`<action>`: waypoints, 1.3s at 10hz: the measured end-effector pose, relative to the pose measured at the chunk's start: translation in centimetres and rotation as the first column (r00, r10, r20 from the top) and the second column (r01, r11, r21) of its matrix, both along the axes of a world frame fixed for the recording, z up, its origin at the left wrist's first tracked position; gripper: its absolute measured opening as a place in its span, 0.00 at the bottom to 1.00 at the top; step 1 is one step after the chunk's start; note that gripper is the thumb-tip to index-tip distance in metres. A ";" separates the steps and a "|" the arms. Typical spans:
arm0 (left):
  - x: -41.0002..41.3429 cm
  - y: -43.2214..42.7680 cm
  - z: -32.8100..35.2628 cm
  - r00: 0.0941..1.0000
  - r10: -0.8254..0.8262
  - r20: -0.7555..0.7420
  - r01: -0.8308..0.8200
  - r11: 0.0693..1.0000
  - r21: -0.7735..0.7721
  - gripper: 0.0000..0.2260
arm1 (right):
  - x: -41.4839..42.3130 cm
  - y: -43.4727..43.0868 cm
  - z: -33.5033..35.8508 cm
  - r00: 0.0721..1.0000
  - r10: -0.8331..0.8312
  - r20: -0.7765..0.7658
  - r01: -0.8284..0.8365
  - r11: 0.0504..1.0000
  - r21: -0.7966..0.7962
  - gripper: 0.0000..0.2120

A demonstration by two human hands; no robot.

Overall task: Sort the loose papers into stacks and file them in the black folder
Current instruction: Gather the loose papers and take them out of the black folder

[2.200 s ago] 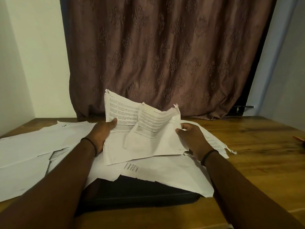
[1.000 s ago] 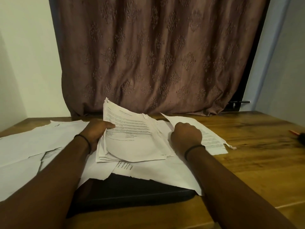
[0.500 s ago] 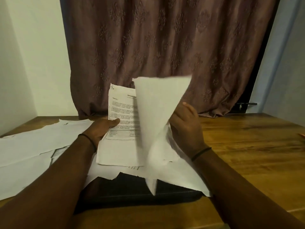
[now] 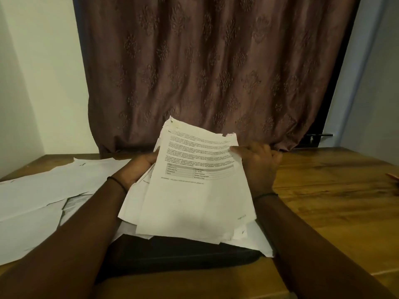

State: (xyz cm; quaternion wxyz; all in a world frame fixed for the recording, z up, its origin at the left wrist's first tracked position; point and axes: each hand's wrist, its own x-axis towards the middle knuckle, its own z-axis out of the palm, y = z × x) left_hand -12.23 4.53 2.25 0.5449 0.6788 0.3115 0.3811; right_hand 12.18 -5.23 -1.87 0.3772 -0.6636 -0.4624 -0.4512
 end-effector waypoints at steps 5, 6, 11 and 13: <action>1.9 -2.8 2.8 0.936 -0.190 0.297 0.270 0.929 -0.255 0.19 | 0.6 -4.2 3.5 -0.460 0.486 -0.743 -0.611 0.434 0.662 0.20; 4.5 -4.8 5.0 0.902 -0.265 0.341 0.320 0.940 -0.117 0.19 | 1.1 -6.8 6.1 -0.412 0.629 -0.660 -0.662 0.291 0.690 0.21; 20.1 -13.8 -0.9 0.885 -0.361 0.294 0.374 0.927 0.010 0.20 | 9.4 -18.9 0.0 -0.125 0.661 -0.740 -0.515 0.594 0.618 0.19; 21.2 -12.6 -0.2 0.959 -0.203 0.196 0.233 0.962 -0.141 0.14 | 12.6 -17.8 1.6 0.059 0.591 -0.804 -0.462 0.730 0.503 0.15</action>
